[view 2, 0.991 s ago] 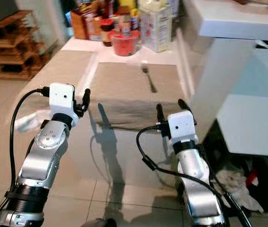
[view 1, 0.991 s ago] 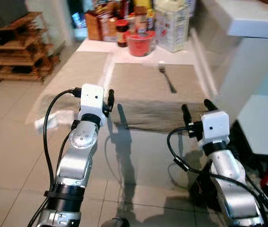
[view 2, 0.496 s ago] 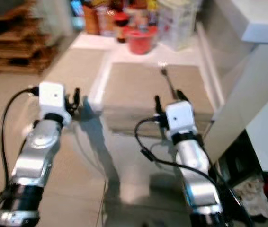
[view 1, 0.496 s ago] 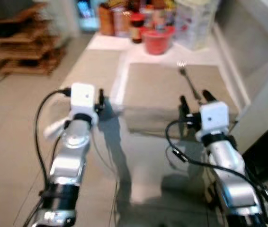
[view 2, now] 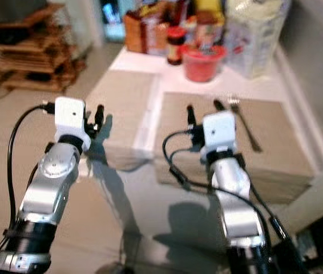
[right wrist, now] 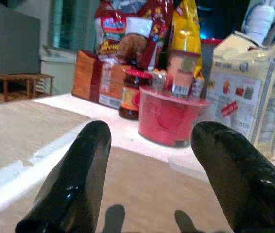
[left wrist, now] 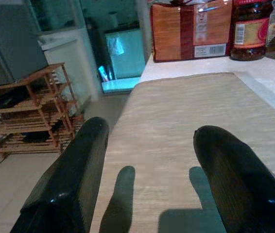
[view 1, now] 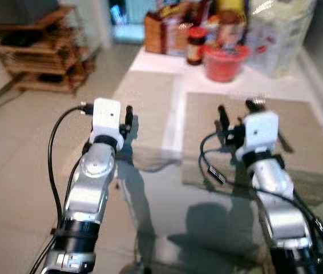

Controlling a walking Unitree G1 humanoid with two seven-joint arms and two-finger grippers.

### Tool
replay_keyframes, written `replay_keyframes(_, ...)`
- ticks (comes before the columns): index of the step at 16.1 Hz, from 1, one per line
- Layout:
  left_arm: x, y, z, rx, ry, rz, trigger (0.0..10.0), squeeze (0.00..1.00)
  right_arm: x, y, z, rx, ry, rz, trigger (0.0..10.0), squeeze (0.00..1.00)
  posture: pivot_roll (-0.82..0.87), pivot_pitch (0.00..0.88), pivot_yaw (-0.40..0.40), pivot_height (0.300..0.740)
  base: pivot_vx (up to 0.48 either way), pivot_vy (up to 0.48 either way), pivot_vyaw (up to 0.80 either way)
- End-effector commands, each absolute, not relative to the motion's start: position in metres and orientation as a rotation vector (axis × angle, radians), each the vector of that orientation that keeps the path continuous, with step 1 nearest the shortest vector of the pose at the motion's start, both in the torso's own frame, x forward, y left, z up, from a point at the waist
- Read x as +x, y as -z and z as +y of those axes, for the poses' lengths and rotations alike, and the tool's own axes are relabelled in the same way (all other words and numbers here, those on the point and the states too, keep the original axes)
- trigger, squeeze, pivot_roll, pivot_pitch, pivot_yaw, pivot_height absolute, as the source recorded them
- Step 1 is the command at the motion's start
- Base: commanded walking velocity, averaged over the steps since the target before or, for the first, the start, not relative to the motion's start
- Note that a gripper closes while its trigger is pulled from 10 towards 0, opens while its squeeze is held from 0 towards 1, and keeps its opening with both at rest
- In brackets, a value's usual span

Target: Setting the table

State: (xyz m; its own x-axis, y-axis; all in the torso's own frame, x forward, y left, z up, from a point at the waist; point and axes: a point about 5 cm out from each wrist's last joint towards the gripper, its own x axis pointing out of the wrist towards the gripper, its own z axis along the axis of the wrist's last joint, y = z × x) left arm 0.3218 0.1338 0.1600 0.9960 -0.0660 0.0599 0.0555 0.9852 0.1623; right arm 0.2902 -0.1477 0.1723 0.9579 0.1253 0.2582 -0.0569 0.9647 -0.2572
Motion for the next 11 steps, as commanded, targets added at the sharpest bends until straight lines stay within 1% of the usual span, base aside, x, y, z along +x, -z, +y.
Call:
replay_keyframes(1,0.323,-0.164,0.126,0.167,0.091,-0.084,10.0,0.0,0.293,-0.173,-0.155,-0.24,-0.072,-0.264,10.0,0.0,-0.04,0.019,0.041,0.74,0.0,0.0,0.0)
replay_keyframes(5,0.323,-0.167,0.124,0.154,0.105,-0.097,10.0,0.0,0.302,-0.176,-0.162,-0.228,-0.054,-0.255,10.0,0.0,-0.03,0.009,0.039,0.74,0.0,-0.456,0.0)
replay_keyframes(9,0.323,-0.166,0.126,0.166,0.099,-0.092,10.0,0.0,0.303,-0.171,-0.16,-0.22,-0.056,-0.23,10.0,0.0,-0.03,0.009,0.039,0.74,0.0,-0.424,0.0)
replay_keyframes(10,0.323,-0.165,0.127,0.167,0.089,-0.086,10.0,0.0,0.304,-0.17,-0.16,-0.217,-0.058,-0.225,10.0,0.0,-0.03,0.009,0.04,0.74,0.349,-0.289,0.0)
replay_keyframes(11,0.323,-0.164,0.129,0.162,0.077,-0.084,10.0,0.0,0.304,-0.169,-0.16,-0.22,-0.062,-0.216,10.0,0.0,-0.03,0.011,0.039,0.74,0.0,0.0,0.0)
